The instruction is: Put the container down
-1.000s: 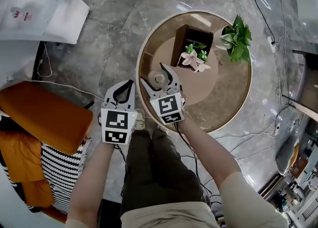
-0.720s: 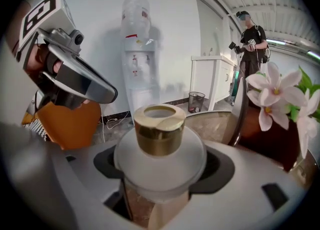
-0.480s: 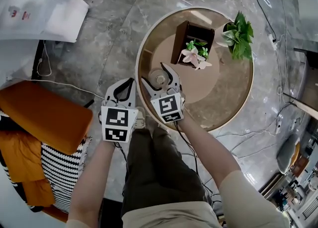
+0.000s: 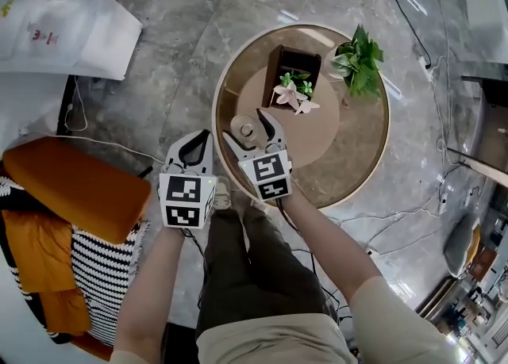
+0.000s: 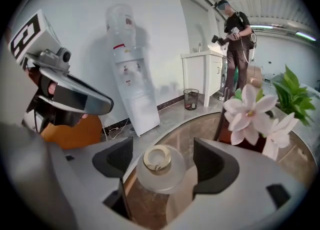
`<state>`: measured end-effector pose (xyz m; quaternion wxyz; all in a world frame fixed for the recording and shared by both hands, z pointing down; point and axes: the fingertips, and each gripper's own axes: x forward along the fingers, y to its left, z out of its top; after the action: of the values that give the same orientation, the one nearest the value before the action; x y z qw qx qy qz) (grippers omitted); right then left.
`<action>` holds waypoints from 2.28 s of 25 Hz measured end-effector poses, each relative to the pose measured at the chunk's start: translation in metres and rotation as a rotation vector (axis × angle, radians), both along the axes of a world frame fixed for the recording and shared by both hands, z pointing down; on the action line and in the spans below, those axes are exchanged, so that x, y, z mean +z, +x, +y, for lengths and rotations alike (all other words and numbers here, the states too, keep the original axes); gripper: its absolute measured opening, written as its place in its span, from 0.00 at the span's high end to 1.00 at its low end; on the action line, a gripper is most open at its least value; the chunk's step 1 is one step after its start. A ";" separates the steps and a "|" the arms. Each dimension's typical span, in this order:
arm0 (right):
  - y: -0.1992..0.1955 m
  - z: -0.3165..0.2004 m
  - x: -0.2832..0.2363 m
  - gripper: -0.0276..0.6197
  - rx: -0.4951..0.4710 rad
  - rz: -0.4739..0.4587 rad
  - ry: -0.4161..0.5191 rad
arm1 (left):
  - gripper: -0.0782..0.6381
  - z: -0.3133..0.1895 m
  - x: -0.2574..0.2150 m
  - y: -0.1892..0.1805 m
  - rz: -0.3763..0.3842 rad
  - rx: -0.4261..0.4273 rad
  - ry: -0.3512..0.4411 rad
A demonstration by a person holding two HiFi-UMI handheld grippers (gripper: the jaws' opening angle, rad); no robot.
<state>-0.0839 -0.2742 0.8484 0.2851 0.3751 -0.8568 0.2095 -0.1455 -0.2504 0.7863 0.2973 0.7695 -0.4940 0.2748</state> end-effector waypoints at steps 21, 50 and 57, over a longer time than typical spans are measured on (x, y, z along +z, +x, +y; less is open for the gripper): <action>0.099 0.025 -0.306 0.87 0.277 -0.084 0.195 | 0.88 0.005 -0.255 0.032 -0.003 0.057 0.254; 0.148 0.186 -0.601 0.96 0.276 -0.237 0.450 | 0.88 0.151 -0.503 0.062 0.016 0.268 0.495; 0.147 0.199 -0.620 0.96 0.246 -0.273 0.452 | 0.88 0.163 -0.514 0.060 0.028 0.254 0.505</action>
<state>0.0628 -0.0753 0.2281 0.0488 0.4986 -0.8602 0.0949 -0.0858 -0.0875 0.2722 0.0663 0.8786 -0.4424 0.1672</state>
